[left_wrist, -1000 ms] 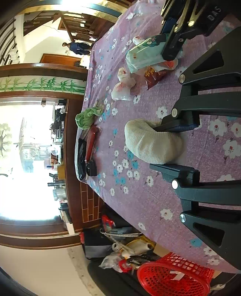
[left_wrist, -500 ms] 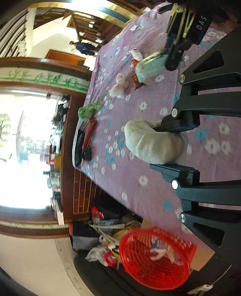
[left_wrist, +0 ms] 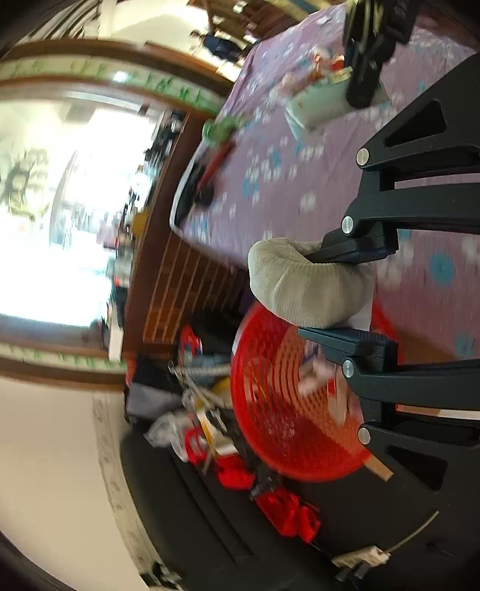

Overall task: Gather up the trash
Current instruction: 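Carry the cloth and tissue pack over the red basket and open both grippers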

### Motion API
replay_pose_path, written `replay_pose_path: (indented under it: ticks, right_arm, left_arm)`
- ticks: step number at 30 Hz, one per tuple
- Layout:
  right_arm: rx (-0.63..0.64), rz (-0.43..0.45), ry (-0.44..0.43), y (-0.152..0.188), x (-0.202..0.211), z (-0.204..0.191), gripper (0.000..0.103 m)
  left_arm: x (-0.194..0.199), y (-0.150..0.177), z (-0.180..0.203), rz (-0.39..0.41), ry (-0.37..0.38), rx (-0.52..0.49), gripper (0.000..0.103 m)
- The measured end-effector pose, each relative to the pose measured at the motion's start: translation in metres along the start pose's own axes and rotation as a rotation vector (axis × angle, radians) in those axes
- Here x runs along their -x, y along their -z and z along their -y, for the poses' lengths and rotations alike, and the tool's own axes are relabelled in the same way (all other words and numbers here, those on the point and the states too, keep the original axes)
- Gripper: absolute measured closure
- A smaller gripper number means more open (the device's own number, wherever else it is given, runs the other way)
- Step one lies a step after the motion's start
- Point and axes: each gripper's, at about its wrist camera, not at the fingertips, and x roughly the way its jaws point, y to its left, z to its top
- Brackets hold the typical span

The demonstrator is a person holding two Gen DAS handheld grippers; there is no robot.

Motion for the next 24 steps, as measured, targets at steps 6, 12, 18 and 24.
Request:
replay_pose_path:
  ticks: [6,12,18,24]
  right_arm:
    - [0.056,-0.039,-0.052,-0.034,-0.049,-0.047,0.069]
    - [0.060,-0.077,-0.092,-0.055,-0.096,-0.070,0.069]
    - [0.057,-0.090,-0.105,-0.076,-0.127,-0.087,0.061]
    - [0.049,-0.072,-0.113,-0.082,-0.134,-0.083,0.049]
  left_arm:
    - [-0.017,-0.006,-0.055,-0.017,-0.068,0.055,0.075]
    - [-0.035,-0.007,-0.088,-0.045,-0.084,0.092,0.075]
    - [-0.047,-0.007,-0.099,-0.058,-0.084,0.108,0.073]
    - [-0.044,-0.011,-0.104,-0.028,-0.079,0.139,0.047]
